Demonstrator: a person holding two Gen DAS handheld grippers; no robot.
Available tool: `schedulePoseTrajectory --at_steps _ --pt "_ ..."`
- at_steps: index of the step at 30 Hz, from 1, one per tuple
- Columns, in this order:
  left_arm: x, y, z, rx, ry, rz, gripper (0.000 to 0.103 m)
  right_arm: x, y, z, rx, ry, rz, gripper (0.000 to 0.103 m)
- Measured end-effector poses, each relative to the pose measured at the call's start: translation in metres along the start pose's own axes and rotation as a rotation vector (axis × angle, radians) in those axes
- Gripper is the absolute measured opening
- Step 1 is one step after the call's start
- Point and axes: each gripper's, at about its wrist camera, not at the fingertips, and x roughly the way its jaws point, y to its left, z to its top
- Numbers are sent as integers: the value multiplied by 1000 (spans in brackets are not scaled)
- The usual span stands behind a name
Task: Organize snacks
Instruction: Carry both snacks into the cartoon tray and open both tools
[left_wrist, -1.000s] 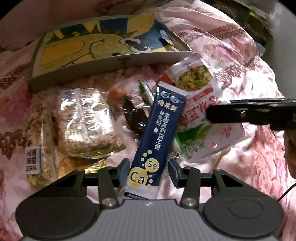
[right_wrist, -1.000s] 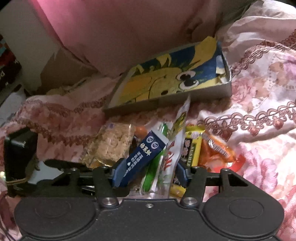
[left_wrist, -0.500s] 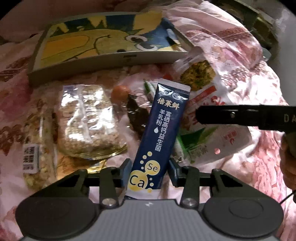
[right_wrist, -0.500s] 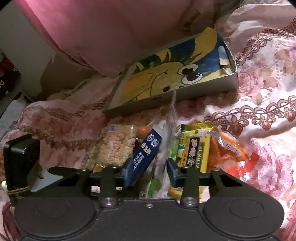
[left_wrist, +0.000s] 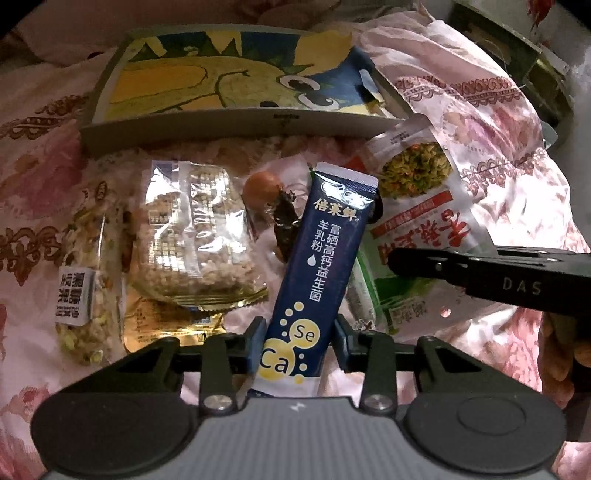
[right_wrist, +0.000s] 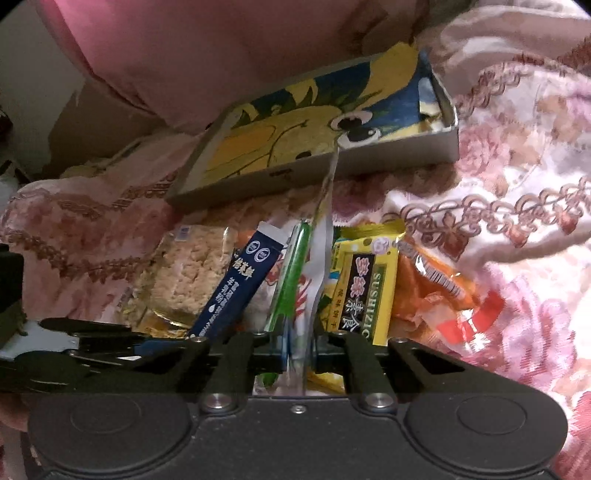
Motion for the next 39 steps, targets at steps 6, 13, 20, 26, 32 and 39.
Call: schedulePoseTrajectory --at_steps 6,13,20,26,32,39 --pt "-15 -2 -2 -16 -56 -13 40 -14 18 -1 -117 -71 -72 10" --pt "-35 1 -2 -64 -150 -25 40 -32 41 -5 -296 -182 -176 10" --pt "-52 6 15 -104 -243 -9 40 -42 53 2 -396 -274 -219 10" --pt "-62 10 57 -107 -329 19 40 -39 51 37 -327 -344 -212 10" --pt "-53 27 113 -153 -428 45 40 -18 50 80 -255 -406 -181 10" --pt "-19 63 153 -225 -466 79 40 33 37 120 -139 -365 -126 10"
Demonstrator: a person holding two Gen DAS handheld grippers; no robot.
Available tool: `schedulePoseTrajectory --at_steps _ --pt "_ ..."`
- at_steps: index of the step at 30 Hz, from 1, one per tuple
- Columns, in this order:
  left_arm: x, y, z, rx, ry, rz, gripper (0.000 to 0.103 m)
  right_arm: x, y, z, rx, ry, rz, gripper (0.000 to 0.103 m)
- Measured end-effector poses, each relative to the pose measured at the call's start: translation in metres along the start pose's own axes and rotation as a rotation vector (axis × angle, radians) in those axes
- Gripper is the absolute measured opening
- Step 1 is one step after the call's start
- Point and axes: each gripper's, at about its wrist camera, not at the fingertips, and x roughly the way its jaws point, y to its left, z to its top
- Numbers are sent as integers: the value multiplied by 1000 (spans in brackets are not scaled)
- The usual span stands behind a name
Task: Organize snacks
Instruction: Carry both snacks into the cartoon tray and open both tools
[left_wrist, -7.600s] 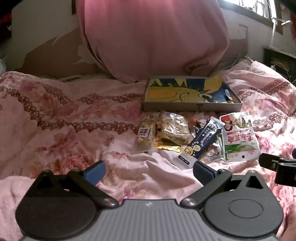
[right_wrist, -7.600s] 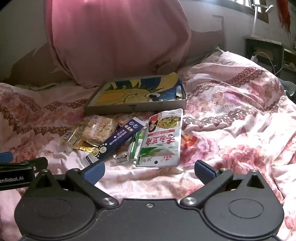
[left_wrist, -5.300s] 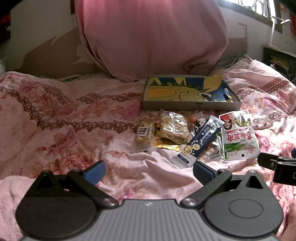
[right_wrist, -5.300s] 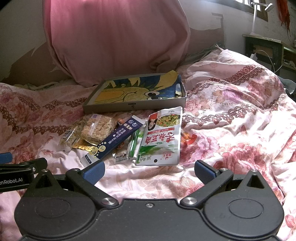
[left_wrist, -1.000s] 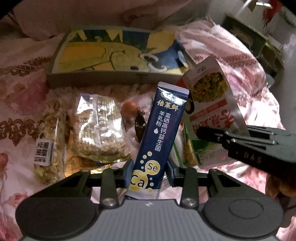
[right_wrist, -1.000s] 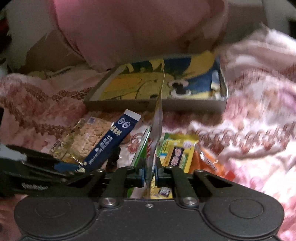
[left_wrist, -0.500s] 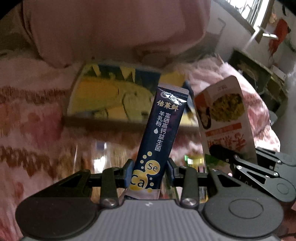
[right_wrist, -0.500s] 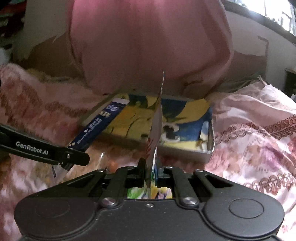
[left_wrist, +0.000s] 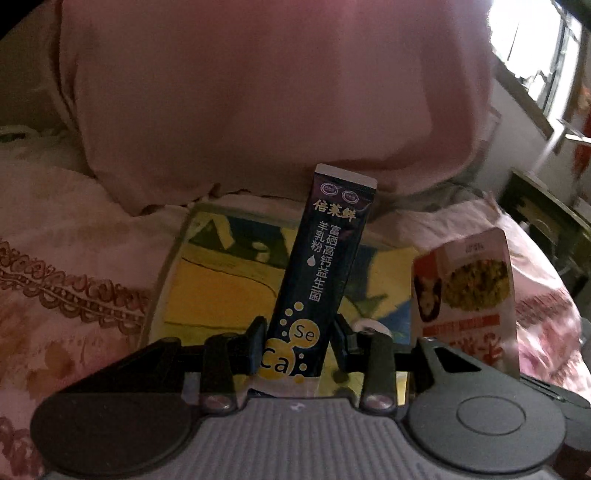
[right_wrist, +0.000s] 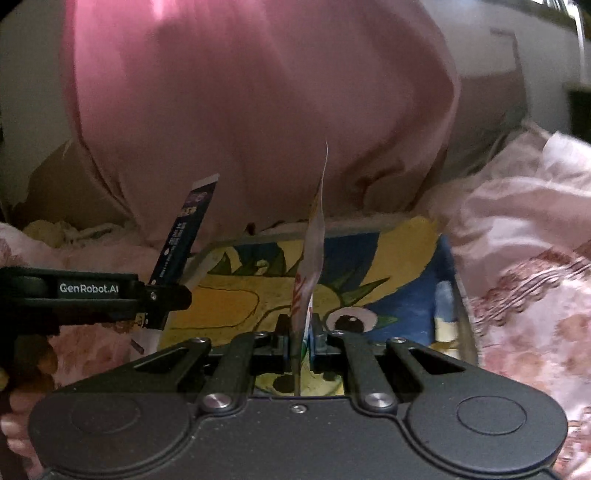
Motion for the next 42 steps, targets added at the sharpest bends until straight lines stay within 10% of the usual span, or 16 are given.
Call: schedulePoseTrajectory --at_steps 18,27,35,42 --pt "70 22 -22 8 91 75 42 74 -17 0 124 78 -7 17" --pt "66 10 -29 46 111 88 57 65 -36 -6 116 110 -108 46" --pt "39 2 -34 46 79 95 81 52 -33 -2 8 98 -209 96" --pt "5 0 -34 40 32 113 92 19 -26 5 -64 48 -248 102"
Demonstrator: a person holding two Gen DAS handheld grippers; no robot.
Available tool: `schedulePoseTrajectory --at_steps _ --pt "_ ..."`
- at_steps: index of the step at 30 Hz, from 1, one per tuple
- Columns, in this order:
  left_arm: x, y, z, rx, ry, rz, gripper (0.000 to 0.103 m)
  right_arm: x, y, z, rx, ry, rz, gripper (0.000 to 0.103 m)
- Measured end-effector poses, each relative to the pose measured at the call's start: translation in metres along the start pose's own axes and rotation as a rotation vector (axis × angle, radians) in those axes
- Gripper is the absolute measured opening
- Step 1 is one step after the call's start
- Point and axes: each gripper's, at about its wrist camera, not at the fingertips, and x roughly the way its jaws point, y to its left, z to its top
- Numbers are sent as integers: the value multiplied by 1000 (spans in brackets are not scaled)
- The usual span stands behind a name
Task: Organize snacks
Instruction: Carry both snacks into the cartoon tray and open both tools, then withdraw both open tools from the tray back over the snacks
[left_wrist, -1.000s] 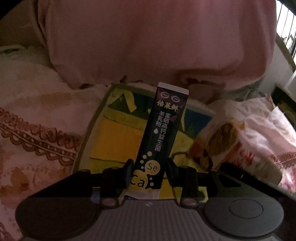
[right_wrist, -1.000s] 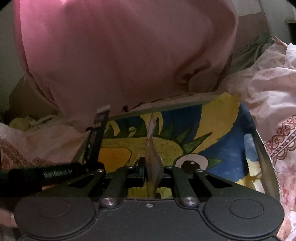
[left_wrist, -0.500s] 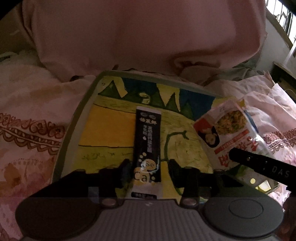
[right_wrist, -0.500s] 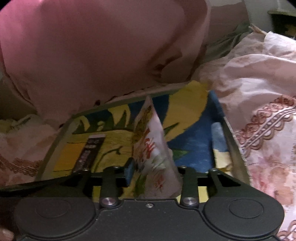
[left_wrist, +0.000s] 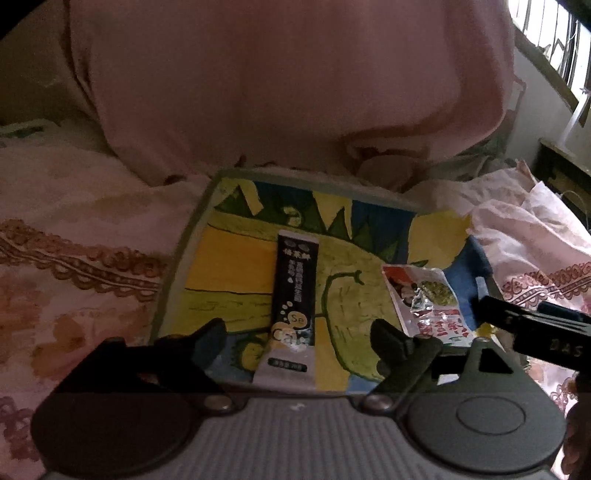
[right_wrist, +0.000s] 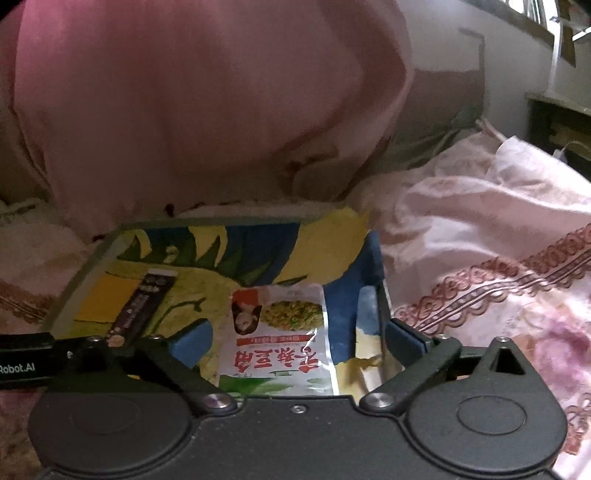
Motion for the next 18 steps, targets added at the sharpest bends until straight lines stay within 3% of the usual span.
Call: schedulePoseTrajectory --at_steps 7,18 --pt "-50 1 -7 52 -74 34 102 -58 0 -2 -7 -70 31 102" --pt "-127 -6 -31 68 -161 43 103 -149 -5 -24 -5 -191 71 102"
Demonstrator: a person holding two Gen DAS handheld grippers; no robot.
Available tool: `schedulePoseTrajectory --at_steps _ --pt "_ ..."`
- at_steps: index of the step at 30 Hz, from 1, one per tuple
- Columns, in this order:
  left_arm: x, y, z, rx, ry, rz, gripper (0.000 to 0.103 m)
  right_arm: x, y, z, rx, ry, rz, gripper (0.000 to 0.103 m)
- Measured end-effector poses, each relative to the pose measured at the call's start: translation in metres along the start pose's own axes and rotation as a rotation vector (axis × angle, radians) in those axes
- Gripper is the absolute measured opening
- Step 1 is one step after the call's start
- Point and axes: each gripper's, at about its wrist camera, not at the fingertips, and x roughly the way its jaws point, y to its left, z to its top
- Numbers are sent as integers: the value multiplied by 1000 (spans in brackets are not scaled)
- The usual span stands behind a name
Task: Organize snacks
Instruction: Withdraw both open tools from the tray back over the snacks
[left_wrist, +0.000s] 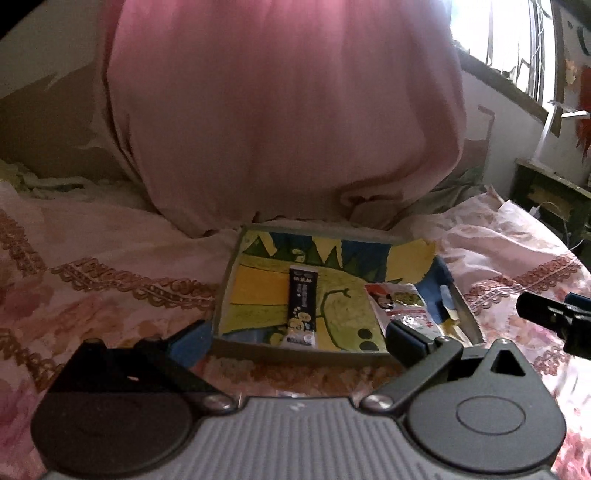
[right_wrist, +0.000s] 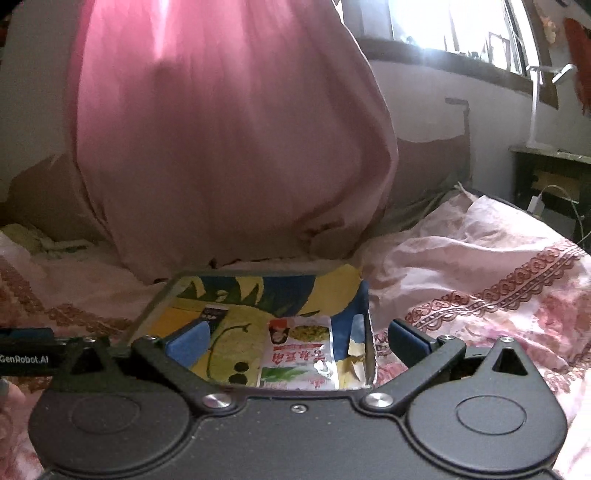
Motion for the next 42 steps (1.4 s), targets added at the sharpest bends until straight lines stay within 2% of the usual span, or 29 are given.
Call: schedulePoseTrajectory --at_steps 6,14,20,30,42 --pt "-29 -2 -24 -3 27 4 103 -40 9 -16 -12 4 -2 102" --pt "-62 -7 -50 45 53 11 103 -86 20 -40 -66 16 6 102" --pt "-80 -9 -70 64 112 20 103 -112 24 -56 -96 35 9 103" --pt "-89 -18 -93 115 231 13 103 -122 20 -78 -43 173 10 103" --pt "-69 -30 -105 179 365 -2 103 -102 15 -91 -26 312 2 103"
